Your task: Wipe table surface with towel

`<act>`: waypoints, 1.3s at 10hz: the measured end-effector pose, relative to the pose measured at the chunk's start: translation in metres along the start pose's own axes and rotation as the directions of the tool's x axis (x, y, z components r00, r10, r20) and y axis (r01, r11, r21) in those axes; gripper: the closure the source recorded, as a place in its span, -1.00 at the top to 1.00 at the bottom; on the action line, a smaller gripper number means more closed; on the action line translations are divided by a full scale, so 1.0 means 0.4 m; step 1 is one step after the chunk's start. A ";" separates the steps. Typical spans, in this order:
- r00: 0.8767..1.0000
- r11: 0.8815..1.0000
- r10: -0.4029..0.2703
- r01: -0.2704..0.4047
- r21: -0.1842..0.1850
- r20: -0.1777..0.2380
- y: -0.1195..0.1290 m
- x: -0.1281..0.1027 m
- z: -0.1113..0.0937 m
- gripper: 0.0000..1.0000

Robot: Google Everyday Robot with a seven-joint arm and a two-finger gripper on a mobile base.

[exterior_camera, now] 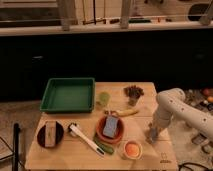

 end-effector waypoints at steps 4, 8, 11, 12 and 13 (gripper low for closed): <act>1.000 1.000 -0.010 0.010 0.011 -0.009 -0.099 0.008 -0.005 -1.00; 0.990 0.990 -0.139 0.139 -0.010 0.012 -0.138 -0.110 0.022 -1.00; 0.984 0.984 -0.175 0.176 -0.029 0.025 -0.090 -0.140 0.040 -1.00; 0.984 0.983 -0.178 0.178 -0.033 0.027 -0.087 -0.143 0.040 -1.00; 0.984 0.983 -0.176 0.177 -0.036 0.029 -0.084 -0.143 0.038 -1.00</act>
